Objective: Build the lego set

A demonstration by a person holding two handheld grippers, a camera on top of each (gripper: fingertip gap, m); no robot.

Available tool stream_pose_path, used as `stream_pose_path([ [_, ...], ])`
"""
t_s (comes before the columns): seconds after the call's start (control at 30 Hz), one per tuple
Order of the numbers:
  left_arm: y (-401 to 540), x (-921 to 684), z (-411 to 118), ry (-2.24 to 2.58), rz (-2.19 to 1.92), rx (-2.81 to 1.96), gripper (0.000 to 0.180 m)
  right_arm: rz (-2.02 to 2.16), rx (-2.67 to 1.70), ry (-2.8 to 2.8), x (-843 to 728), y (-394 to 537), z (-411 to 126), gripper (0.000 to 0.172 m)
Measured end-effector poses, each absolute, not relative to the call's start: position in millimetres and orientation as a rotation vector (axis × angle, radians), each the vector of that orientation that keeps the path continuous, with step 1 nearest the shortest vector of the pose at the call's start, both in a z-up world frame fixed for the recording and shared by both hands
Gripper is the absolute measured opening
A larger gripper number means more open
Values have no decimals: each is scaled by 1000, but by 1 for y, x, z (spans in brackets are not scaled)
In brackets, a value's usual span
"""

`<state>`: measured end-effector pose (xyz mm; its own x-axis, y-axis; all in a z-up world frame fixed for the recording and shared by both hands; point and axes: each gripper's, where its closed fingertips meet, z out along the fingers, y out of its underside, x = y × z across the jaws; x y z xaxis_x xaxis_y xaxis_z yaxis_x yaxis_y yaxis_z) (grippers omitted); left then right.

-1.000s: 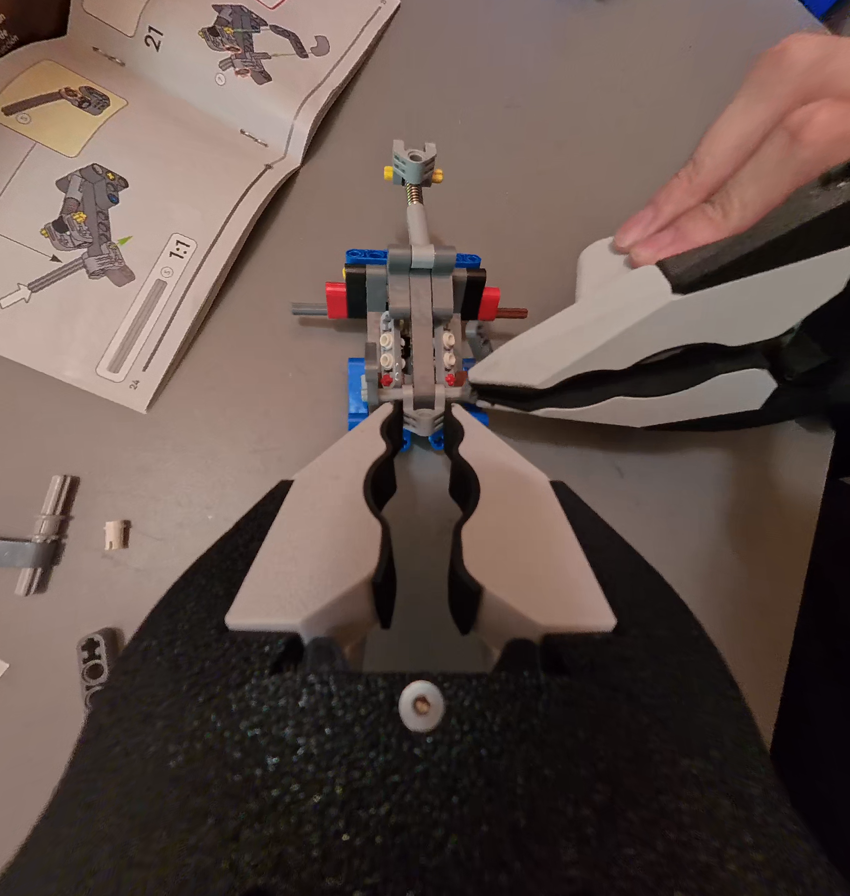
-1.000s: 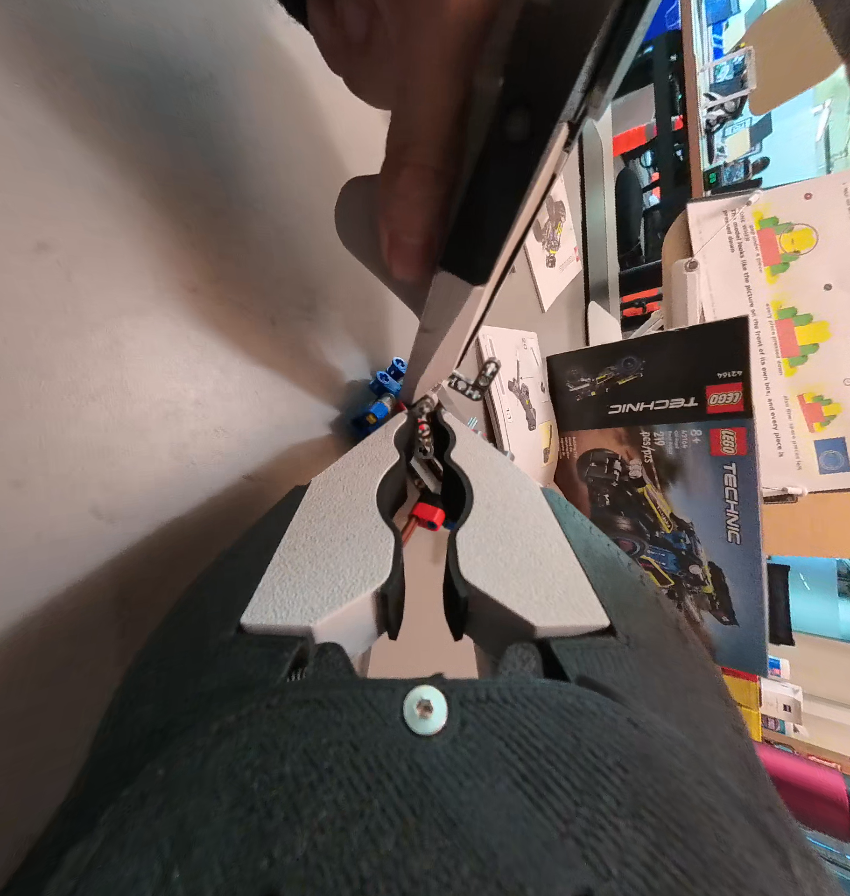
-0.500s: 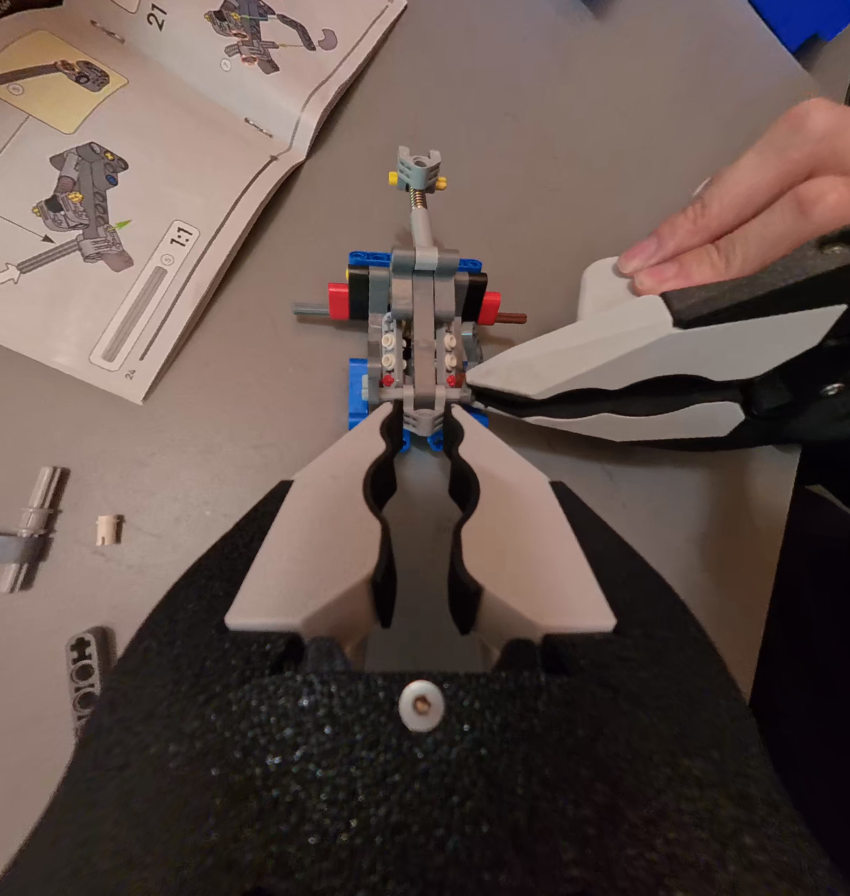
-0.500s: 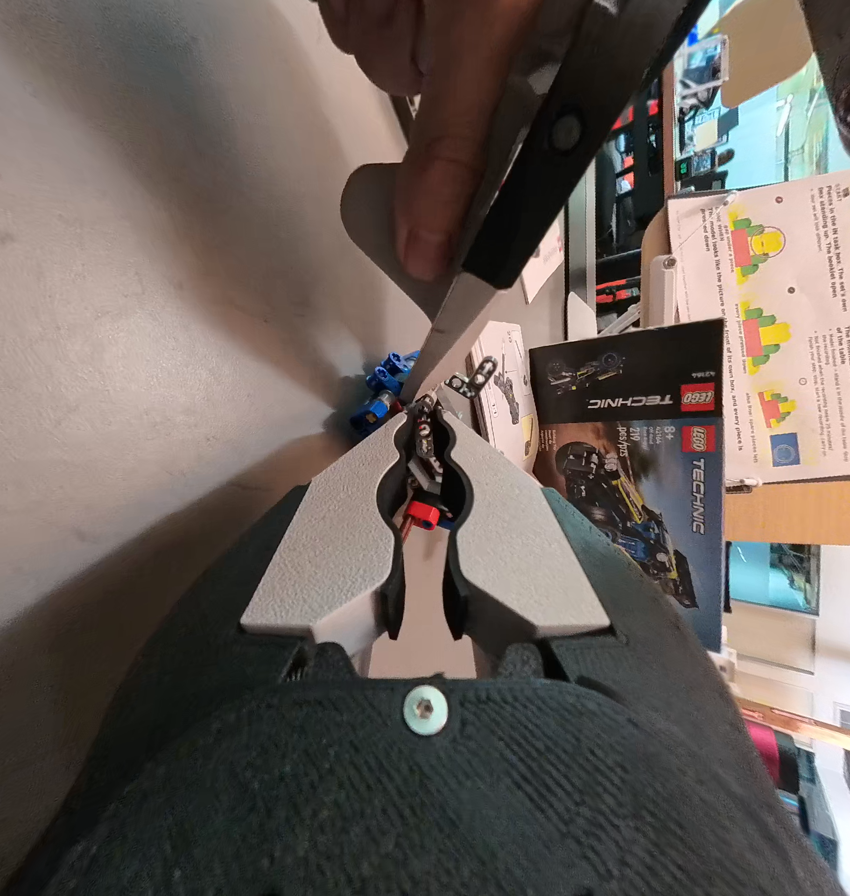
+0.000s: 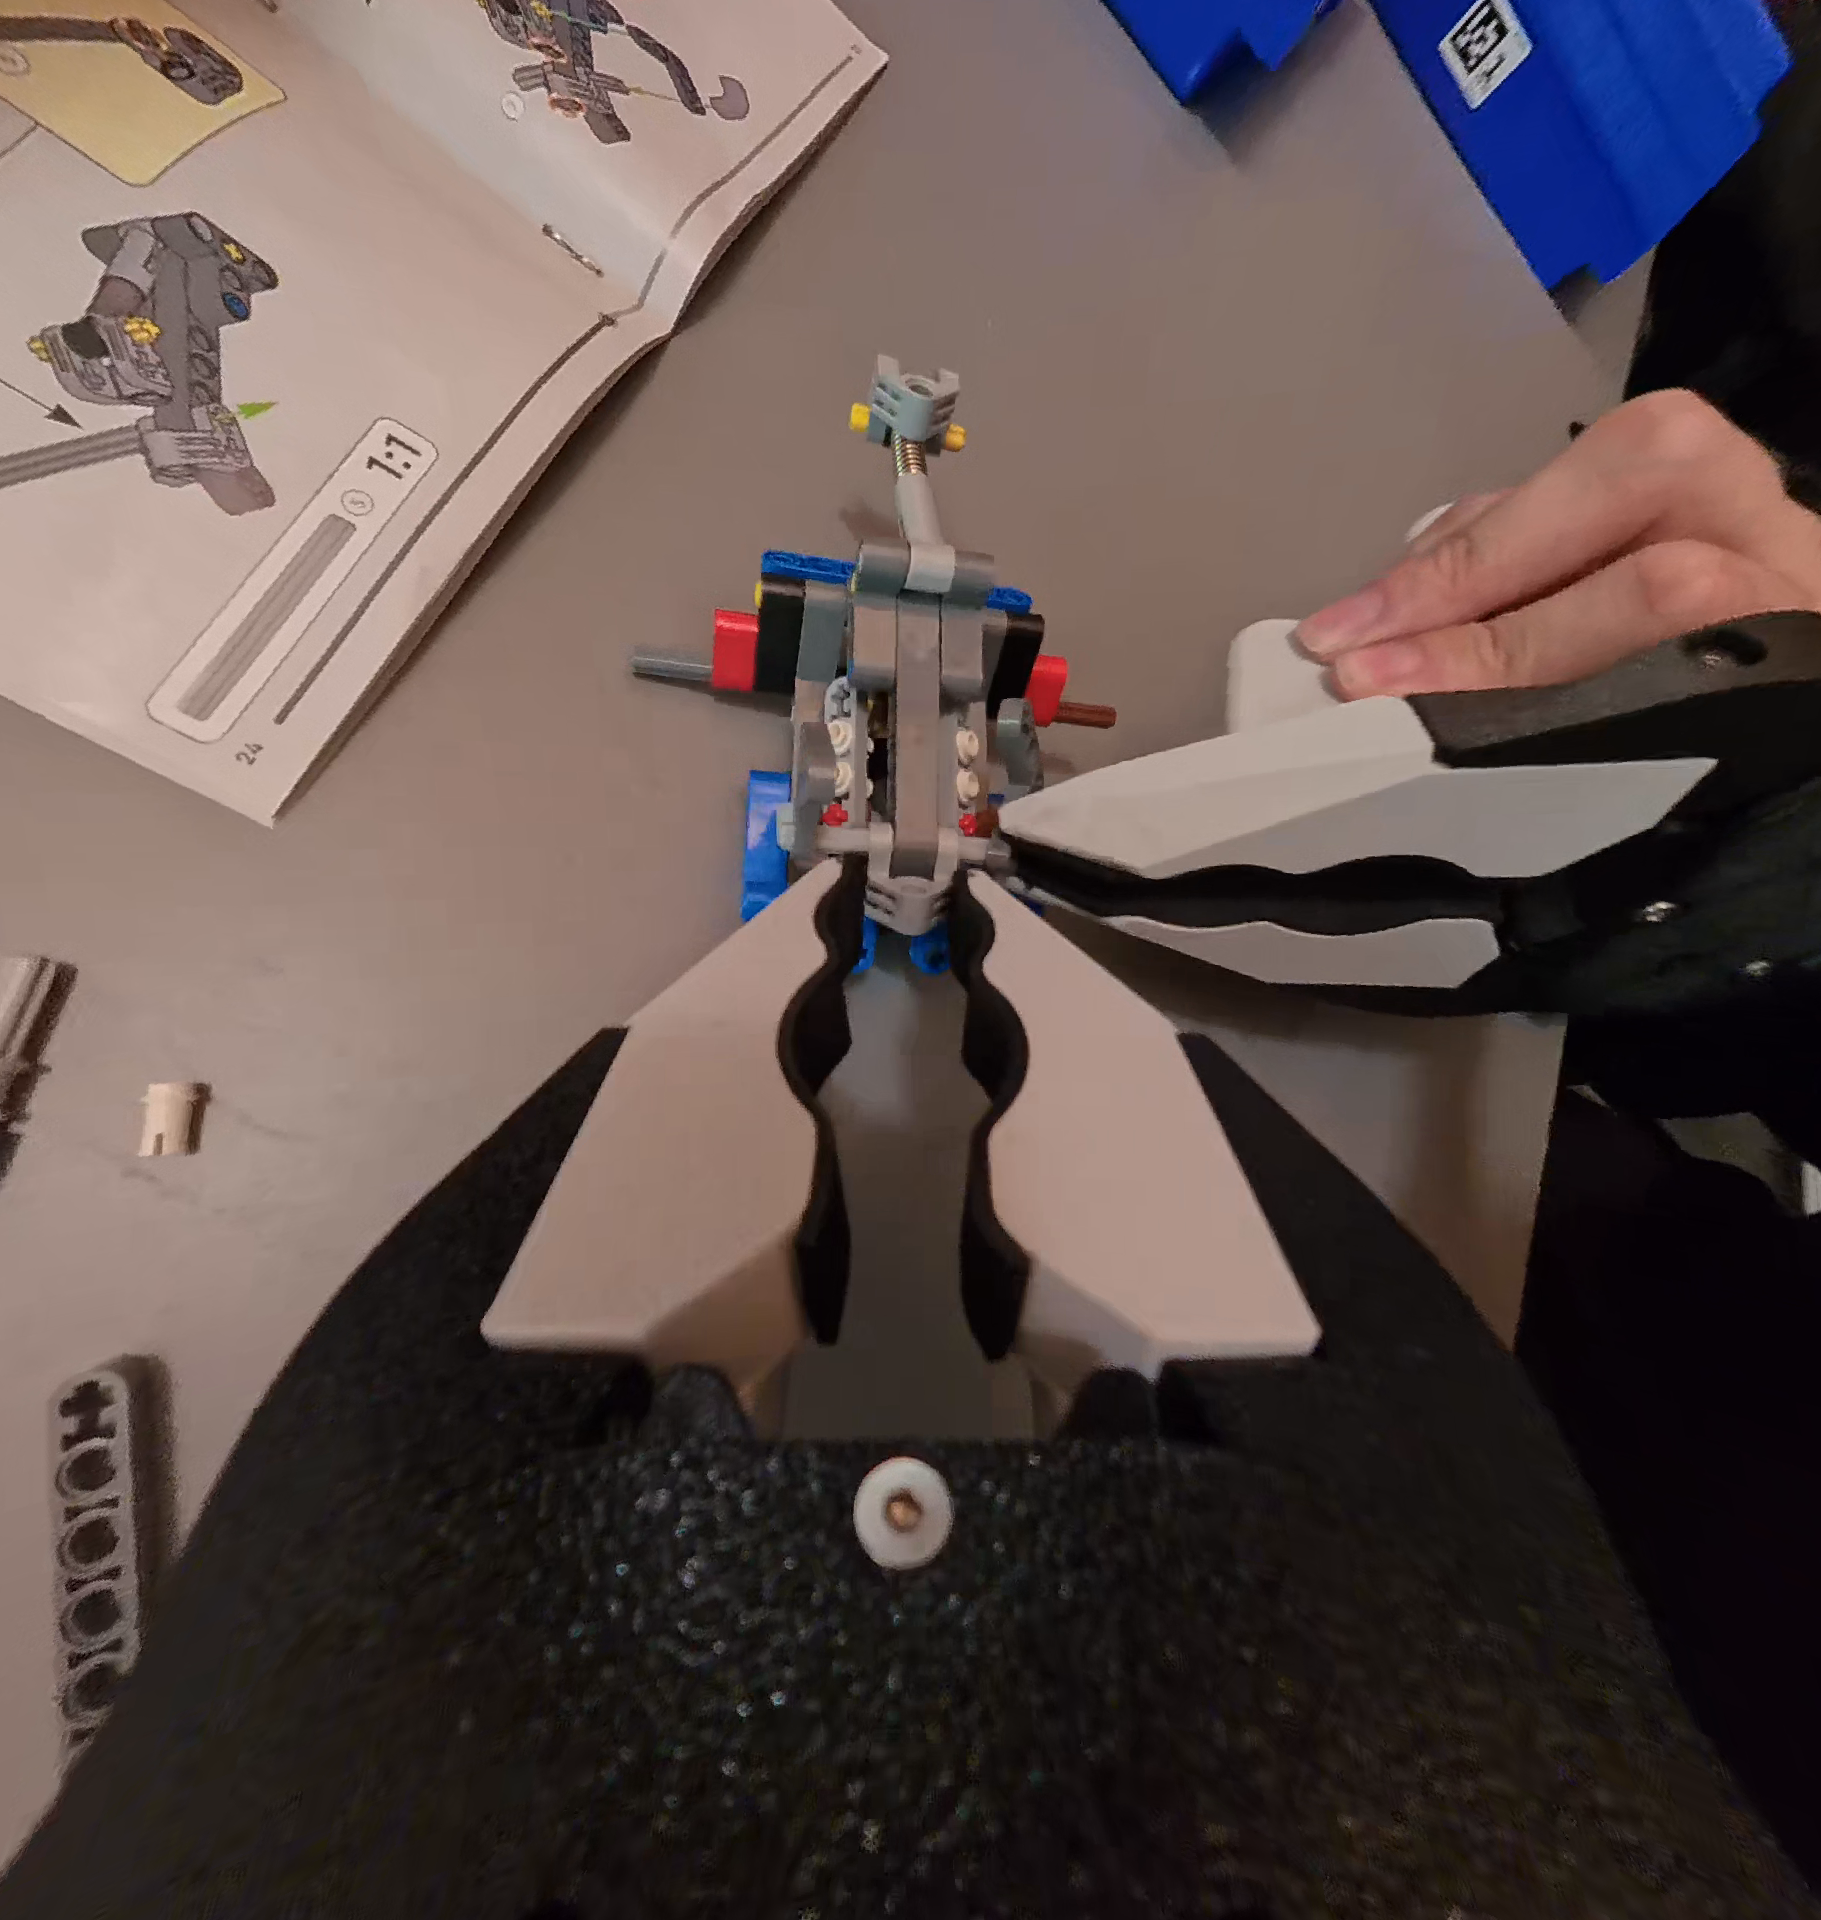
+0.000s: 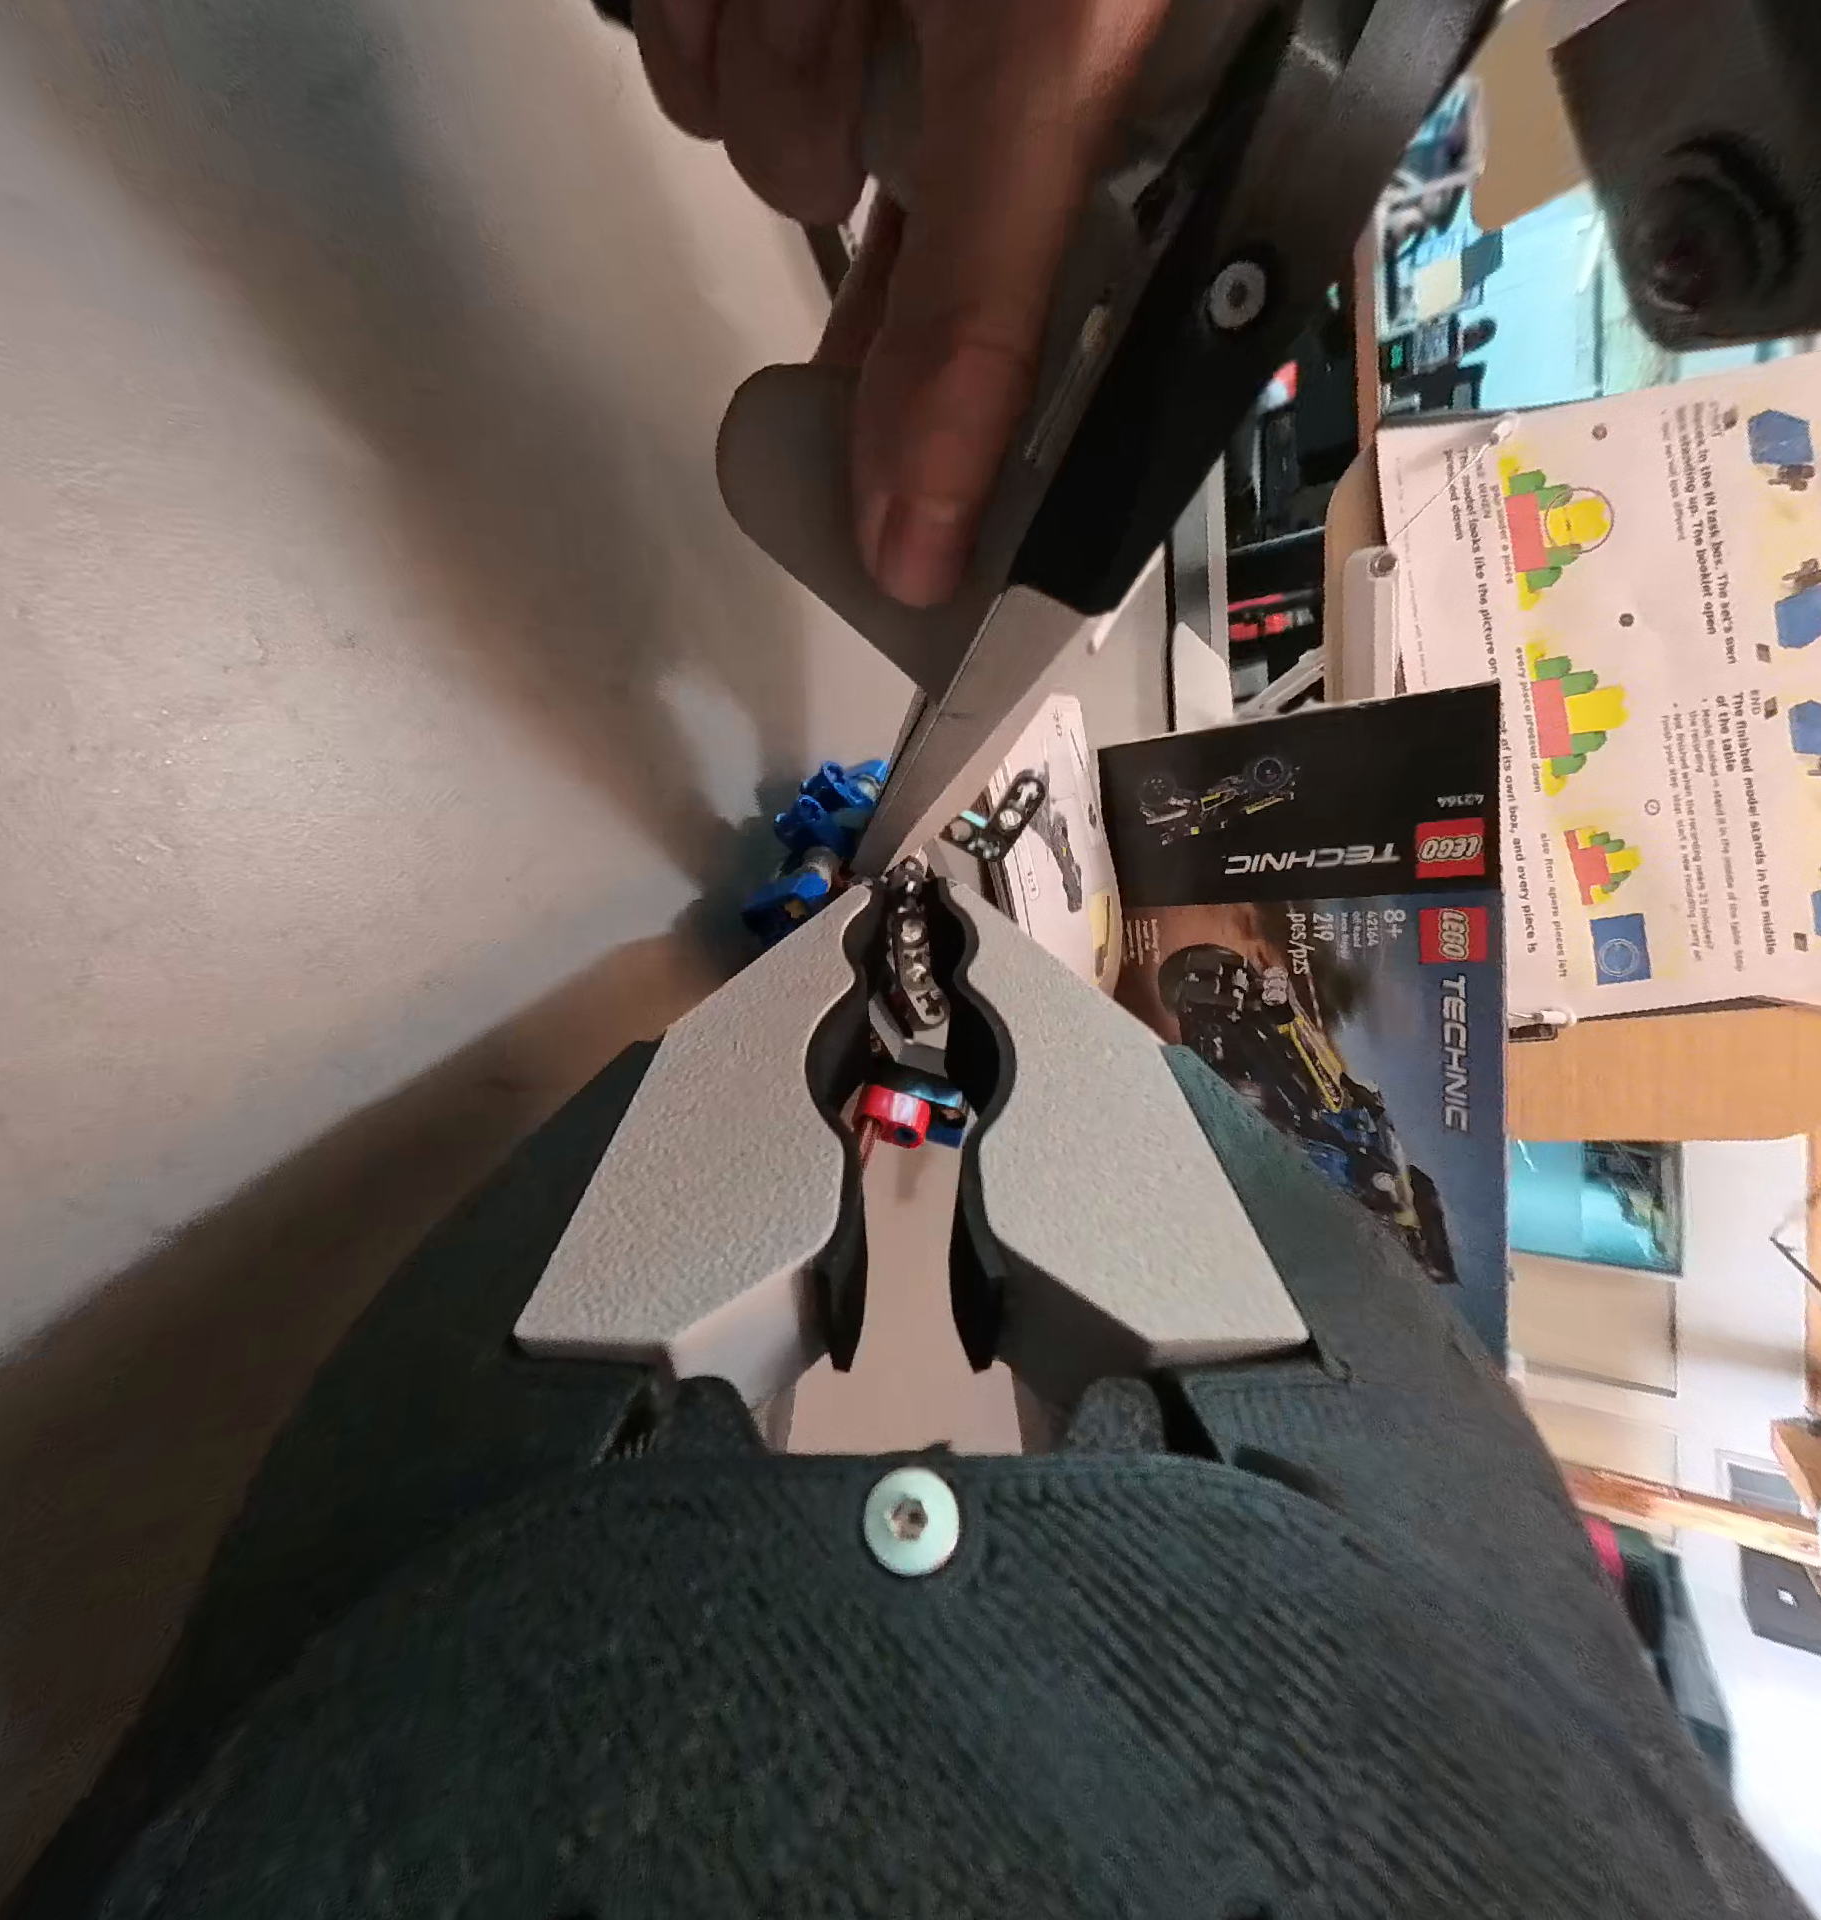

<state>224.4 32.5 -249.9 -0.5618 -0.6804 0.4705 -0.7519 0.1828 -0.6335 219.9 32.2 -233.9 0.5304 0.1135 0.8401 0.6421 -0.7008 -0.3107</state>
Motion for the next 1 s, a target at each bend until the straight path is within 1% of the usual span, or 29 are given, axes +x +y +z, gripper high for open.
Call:
stream_pose_path([
  [0.3, 33, 223, -248, -2298, 1389, 1398, 14, -1090, -2103, -567, 219, 31, -235, 4],
  [0.43, 34, 219, -245, -2237, 1434, 1353, 20, -1120, -2104, -587, 220, 31, -239, 5],
  [0.47, 34, 220, -246, -2252, 1438, 1356, 21, -1133, -2094, -598, 220, 32, -238, 5],
  [0.53, 38, 223, -249, -2354, 1425, 1366, 14, -1082, -2094, -577, 218, 35, -240, 5],
  [0.7, 37, 227, -250, -2431, 1426, 1370, 15, -1074, -2098, -560, 220, 34, -241, 4],
  [0.83, 33, 226, -248, -2440, 1451, 1339, 25, -1073, -2090, -544, 223, 34, -241, 4],
  [1.0, 33, 230, -248, -2477, 1462, 1365, 25, -1074, -2077, -530, 227, 34, -241, 5],
])
